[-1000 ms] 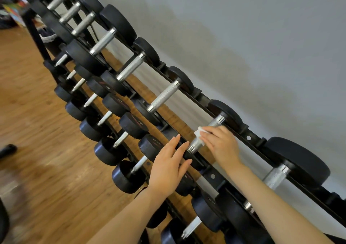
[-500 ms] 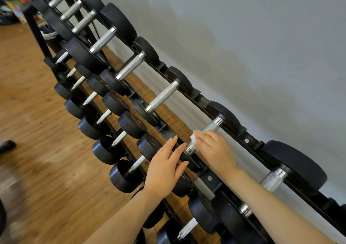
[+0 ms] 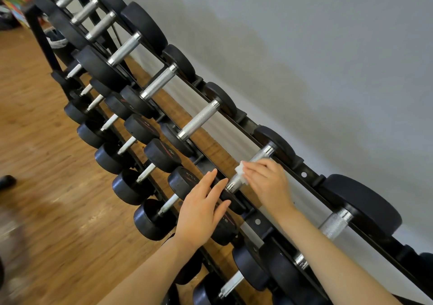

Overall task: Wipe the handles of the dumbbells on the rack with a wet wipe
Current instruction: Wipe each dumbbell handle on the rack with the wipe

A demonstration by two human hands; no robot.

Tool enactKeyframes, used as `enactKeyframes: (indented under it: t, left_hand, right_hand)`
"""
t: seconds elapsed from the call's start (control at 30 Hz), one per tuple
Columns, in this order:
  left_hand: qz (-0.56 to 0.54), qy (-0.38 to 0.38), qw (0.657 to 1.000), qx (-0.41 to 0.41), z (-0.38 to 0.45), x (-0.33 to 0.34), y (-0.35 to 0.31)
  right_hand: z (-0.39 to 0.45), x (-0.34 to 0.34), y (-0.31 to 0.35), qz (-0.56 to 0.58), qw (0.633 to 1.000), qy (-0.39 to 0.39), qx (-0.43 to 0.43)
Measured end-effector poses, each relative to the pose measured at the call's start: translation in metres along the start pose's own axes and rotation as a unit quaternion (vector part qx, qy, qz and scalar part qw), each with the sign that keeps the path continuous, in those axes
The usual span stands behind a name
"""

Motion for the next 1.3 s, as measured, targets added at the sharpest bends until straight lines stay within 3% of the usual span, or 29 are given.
enactKeyframes:
  t: [0.1, 0.27, 0.47, 0.67, 0.83, 1.0, 1.3]
  left_hand:
    - [-0.001, -0.003, 1.0, 0.001, 0.0, 0.0, 0.0]
    - [0.002, -0.009, 1.0, 0.004, 0.0, 0.0, -0.002]
    - [0.001, -0.004, 1.0, 0.0, 0.0, 0.002, 0.0]
    - [0.011, -0.002, 1.0, -0.005, 0.0, 0.002, -0.001]
    - [0.025, 0.016, 0.999, -0.012, 0.002, -0.001, 0.0]
    - [0.034, 0.049, 0.998, -0.023, 0.005, -0.003, 0.0]
    - [0.033, 0.053, 0.997, -0.051, 0.002, -0.01, -0.009]
  right_hand:
    - [-0.003, 0.0, -0.003, 0.031, 0.997, -0.033, 0.065]
    - [-0.012, 0.011, 0.019, 0.032, 0.999, 0.0, 0.007]
    - [-0.007, 0.001, -0.005, 0.025, 0.991, -0.051, 0.118]
    - [-0.016, 0.006, 0.005, 0.025, 0.994, -0.051, 0.093]
    - [-0.013, 0.001, -0.004, 0.014, 0.989, -0.077, 0.123]
    - [-0.015, 0.005, -0.005, 0.046, 0.988, -0.049, 0.14]
    - [-0.013, -0.004, 0.014, 0.114, 0.949, -0.049, 0.29]
Point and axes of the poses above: each hand's wrist, its own z-axis towards the middle knuckle, its own x-axis out of the palm, y = z × x, the point moved 6 cm from there along z, towards the middle knuckle, and after that the axes turned 5 degrees about y, right-handed, at the moved point
